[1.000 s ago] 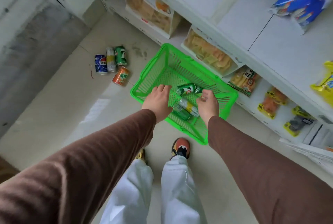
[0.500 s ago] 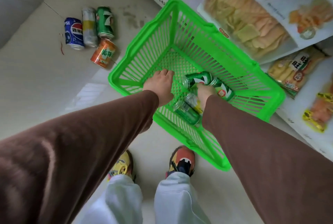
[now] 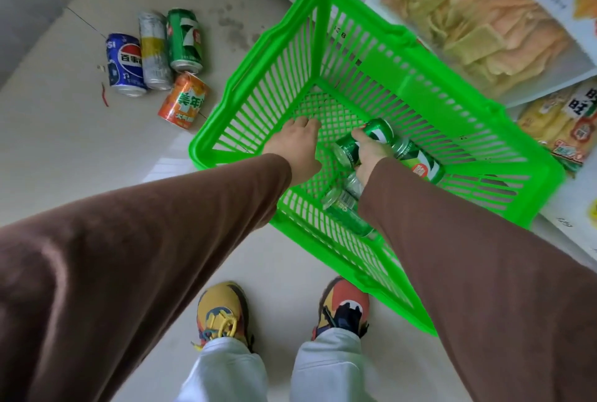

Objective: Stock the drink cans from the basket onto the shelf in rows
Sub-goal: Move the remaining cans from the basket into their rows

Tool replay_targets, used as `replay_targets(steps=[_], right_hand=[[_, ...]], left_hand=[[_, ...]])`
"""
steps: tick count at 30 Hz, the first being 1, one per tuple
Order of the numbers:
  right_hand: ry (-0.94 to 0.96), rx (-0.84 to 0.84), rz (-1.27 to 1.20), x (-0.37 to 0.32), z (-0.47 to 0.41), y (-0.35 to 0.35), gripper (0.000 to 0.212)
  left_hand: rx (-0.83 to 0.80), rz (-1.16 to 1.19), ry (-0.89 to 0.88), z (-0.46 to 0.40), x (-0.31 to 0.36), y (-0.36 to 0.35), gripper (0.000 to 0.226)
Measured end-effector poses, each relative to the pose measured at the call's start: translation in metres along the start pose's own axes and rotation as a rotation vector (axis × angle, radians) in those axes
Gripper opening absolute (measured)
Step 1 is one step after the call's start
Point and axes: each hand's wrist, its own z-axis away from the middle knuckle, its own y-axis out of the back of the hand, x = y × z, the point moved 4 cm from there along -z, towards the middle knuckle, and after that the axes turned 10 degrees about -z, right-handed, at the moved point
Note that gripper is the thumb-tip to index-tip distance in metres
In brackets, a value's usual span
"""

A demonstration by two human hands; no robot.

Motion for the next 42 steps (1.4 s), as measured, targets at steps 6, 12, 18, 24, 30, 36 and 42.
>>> replay_targets(steps=[6, 12, 18, 24, 30, 36, 42], right_hand=[[0.051, -0.161, -0.115, -0.017, 0.114, 0.018, 0.035], [0.321, -0.161, -0.143, -0.094, 0.271, 0.053, 0.05], [0.635, -0.132, -0.079, -0.198, 0.469, 0.105, 0.052], [0.916, -0.176, -0.203, -0.275, 0.644, 0.148, 0.052], [1.068, -0.187, -0.339, -0.338, 0.736, 0.19, 0.061], [1.027, -0.101, -0.434, -0.39, 0.732, 0.23, 0.059], [1.016, 0.099, -0.341, -0.435, 0.687, 0.268, 0.068]], left_hand=[[0.02, 0.029, 0.028, 0.064, 0.011, 0.065, 0.078], [0.099, 0.125, 0.017, 0.159, 0.037, 0.199, 0.079], [0.252, 0.296, 0.006, 0.27, 0.065, 0.371, 0.079], [0.482, 0.362, -0.117, 0.368, 0.101, 0.52, 0.077], [0.652, 0.313, -0.287, 0.411, 0.142, 0.628, 0.073], [0.643, 0.249, -0.313, 0.392, 0.181, 0.673, 0.078], [0.598, 0.181, -0.32, 0.343, 0.227, 0.695, 0.079]])
